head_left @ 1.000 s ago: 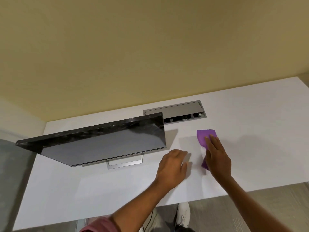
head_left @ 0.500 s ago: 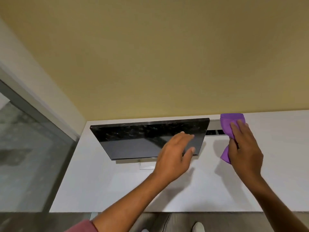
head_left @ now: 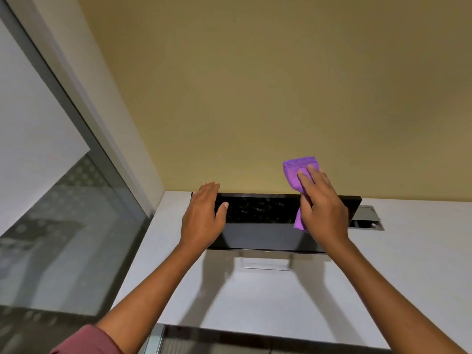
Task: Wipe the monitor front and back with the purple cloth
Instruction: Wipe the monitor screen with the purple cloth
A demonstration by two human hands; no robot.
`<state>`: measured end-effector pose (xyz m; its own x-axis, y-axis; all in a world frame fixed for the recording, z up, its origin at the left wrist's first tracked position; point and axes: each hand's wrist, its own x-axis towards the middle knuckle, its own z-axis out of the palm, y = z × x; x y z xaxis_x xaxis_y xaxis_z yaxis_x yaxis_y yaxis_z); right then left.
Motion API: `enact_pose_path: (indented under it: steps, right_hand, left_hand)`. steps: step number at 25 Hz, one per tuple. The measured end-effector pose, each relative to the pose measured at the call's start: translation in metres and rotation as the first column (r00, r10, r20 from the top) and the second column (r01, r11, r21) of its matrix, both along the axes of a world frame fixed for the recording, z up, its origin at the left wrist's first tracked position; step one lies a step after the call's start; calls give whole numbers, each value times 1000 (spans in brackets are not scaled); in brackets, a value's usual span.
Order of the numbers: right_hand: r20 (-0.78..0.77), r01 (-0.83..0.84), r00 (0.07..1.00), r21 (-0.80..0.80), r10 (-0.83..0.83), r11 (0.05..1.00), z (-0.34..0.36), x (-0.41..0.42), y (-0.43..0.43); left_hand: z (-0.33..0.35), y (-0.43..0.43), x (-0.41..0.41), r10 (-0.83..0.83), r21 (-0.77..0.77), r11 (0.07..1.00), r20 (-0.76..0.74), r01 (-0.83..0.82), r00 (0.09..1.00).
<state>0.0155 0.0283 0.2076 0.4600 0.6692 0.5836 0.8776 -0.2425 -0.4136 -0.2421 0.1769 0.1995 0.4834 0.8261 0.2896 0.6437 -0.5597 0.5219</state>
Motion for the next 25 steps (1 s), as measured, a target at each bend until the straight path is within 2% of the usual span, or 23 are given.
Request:
enact_pose_path:
  steps: [4, 7, 19, 25]
  right_hand:
    - [21, -57, 998, -190, 62, 980, -17, -24, 31]
    - [50, -100, 992, -258, 116, 961, -30, -38, 40]
    - [189, -107, 963, -393, 194, 913, -42, -83, 74]
    - [177, -108, 963, -445, 205, 889, -39, -127, 109]
  left_hand:
    - [-9, 20, -34, 84, -3, 996, -110, -85, 990]
    - [-13, 27, -53, 114, -46, 992, -130, -120, 985]
    - [-22, 43, -73, 2, -113, 993, -135, -18, 991]
    - [-15, 47, -73, -8, -126, 992, -123, -7, 992]
